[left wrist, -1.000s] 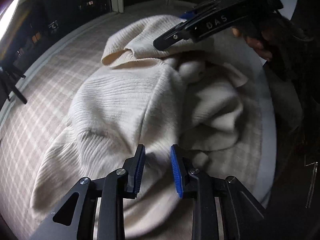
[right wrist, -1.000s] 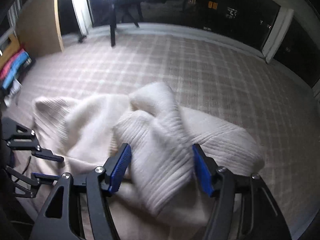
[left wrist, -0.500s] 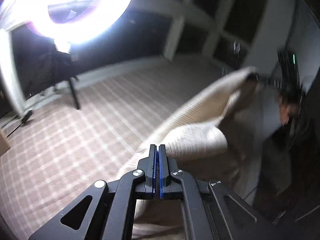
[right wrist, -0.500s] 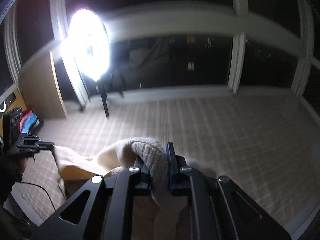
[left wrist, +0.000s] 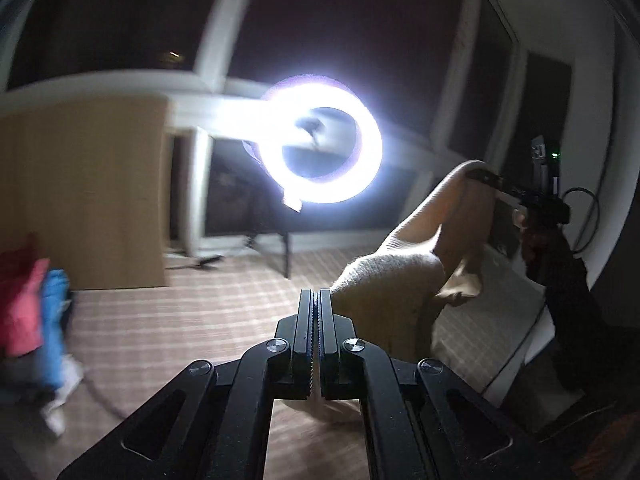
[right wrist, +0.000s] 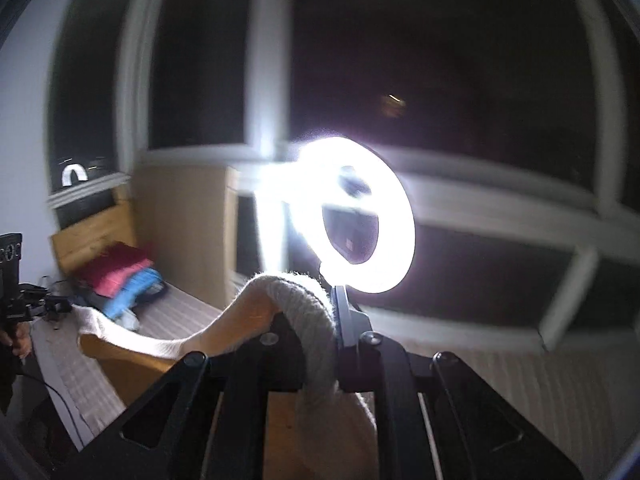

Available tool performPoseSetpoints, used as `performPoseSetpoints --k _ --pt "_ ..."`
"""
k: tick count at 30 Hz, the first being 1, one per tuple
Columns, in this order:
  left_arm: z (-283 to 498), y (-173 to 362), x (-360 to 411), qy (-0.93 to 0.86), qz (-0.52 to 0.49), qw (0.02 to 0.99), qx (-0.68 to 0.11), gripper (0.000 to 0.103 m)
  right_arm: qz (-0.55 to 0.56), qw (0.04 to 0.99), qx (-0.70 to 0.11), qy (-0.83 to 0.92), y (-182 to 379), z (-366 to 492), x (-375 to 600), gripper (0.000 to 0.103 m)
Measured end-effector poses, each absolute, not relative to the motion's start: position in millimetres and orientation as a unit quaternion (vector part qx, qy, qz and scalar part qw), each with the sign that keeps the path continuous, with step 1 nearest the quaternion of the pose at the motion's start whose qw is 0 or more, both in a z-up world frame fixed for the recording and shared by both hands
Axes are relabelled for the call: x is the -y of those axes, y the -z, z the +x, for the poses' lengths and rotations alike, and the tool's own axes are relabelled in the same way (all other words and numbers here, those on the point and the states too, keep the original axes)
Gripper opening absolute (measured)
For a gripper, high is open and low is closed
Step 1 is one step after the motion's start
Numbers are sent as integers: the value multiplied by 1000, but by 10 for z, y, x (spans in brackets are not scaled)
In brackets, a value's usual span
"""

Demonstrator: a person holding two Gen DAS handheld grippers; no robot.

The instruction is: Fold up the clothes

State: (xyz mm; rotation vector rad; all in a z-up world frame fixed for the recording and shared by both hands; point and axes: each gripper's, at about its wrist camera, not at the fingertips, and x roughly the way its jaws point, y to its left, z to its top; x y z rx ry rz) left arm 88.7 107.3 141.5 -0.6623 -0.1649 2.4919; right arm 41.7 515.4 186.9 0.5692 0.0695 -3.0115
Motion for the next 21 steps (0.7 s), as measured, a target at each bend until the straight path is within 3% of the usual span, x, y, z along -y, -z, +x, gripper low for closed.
performPoseSetpoints --k 4,9,13,16,17,19,20,21 --pt "1344 -1693 -639 -946 -218 230 67 1 166 119 -28 979 -2117 6 -4422 10" --pt "1632 -1783 -528 -945 -223 230 62 1 202 193 -41 959 -1947 -752 -3584 10" --pt "1256 -1217 -999 -901 -309 300 62 1 322 180 -70 927 -1102 -1484 -3126 16" --pt "874 -597 -1571 -847 -385 363 51 1 387 148 -45 909 -545 -1511 -3250 20" --pt "759 -395 -1764 -826 -413 380 46 1 391 140 -36 909 -433 -1438 -3343 24" --pt "529 9 -2151 -782 -467 412 35 1 393 119 -15 912 -245 -1222 -3585 44" --pt "466 153 -2276 -759 -491 427 28 0 393 105 -4 914 -186 -1097 -3712 59" --pt "420 276 -2378 -736 -514 441 20 0 393 93 11 915 -129 -950 -3844 59"
